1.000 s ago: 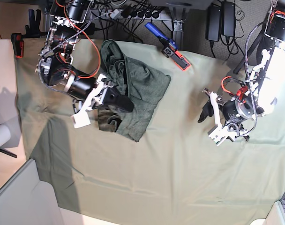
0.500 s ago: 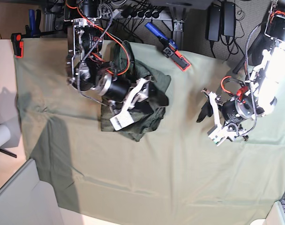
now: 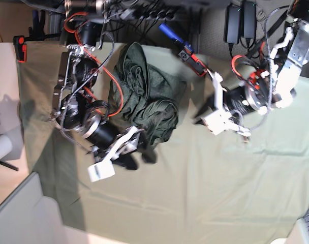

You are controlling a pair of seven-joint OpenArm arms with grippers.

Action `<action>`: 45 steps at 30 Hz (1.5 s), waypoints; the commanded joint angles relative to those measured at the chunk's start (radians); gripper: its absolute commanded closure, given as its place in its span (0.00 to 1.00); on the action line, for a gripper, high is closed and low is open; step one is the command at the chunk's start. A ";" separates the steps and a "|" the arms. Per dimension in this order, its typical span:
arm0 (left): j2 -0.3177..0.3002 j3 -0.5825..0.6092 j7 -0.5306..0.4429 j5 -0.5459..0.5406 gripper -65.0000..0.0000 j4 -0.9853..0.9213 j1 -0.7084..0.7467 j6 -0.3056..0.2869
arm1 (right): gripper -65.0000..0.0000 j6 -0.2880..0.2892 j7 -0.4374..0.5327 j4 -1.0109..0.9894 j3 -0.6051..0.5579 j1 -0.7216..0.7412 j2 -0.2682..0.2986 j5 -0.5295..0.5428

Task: Fold the T-shirt properly
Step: 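Move the left gripper over the folded shirt's edge and pinch it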

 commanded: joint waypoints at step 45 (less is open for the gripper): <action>0.309 0.526 -0.148 0.307 0.93 -0.276 -0.100 0.064 | 1.00 0.013 0.170 -0.320 0.113 0.124 0.066 -0.131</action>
